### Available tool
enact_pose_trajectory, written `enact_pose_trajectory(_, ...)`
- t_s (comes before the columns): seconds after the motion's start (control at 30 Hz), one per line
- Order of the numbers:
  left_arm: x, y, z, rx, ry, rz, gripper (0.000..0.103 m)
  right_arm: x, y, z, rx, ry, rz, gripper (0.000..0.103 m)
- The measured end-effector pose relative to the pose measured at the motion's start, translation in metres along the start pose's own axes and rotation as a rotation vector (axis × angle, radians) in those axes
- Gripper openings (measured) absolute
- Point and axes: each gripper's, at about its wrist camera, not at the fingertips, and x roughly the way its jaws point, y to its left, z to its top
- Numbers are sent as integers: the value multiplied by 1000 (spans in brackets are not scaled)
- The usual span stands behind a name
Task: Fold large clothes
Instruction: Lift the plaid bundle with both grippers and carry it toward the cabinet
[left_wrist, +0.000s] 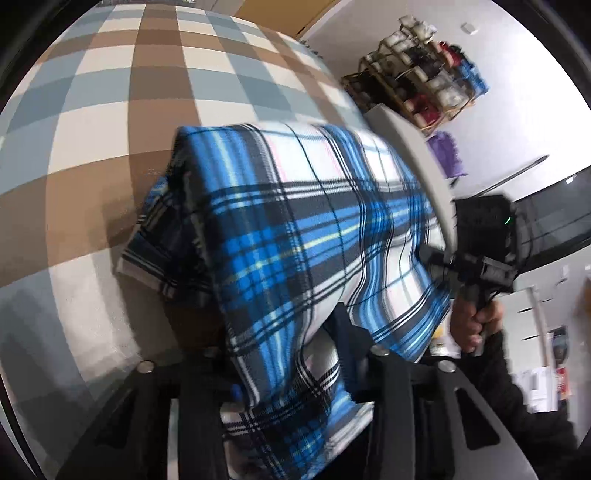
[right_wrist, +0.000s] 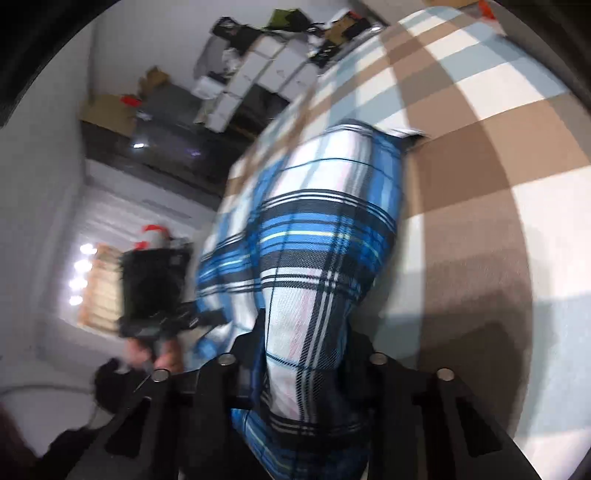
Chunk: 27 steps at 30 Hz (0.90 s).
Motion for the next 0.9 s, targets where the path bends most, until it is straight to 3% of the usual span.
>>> enact_pose_trajectory(0.1,-7,0,-2,2,-17,-40,29,-9,5,-10,-10,31,129,30)
enact_pose_trajectory(0.13,-9,2,-3,-7,-15,-55,29,-7,3,-11,5,33,128,33)
enact_pose_trajectory(0.2,-7,6,-3,-14,-13,-35,29,1,-1,-10,30,58,99,34)
enact_pose_trajectory(0.3,-4,14,-3,-60,-3,-52,29,12,-12,-8,74,82,17,49)
enact_pose_trajectory(0.33,-3,15,1,-70,5,-63,29,16,-14,-8,94,101,0,46)
enact_pose_trajectory(0.47,-3,25,2,-106,41,-96,29,17,-5,-7,56,86,-49,52)
enact_pose_trajectory(0.67,-10,14,2,-97,41,-82,25,-5,-7,-16,34,31,-9,25)
enact_pose_trajectory(0.9,-30,-6,5,-93,-10,-119,22,-35,32,-20,-45,-109,70,20)
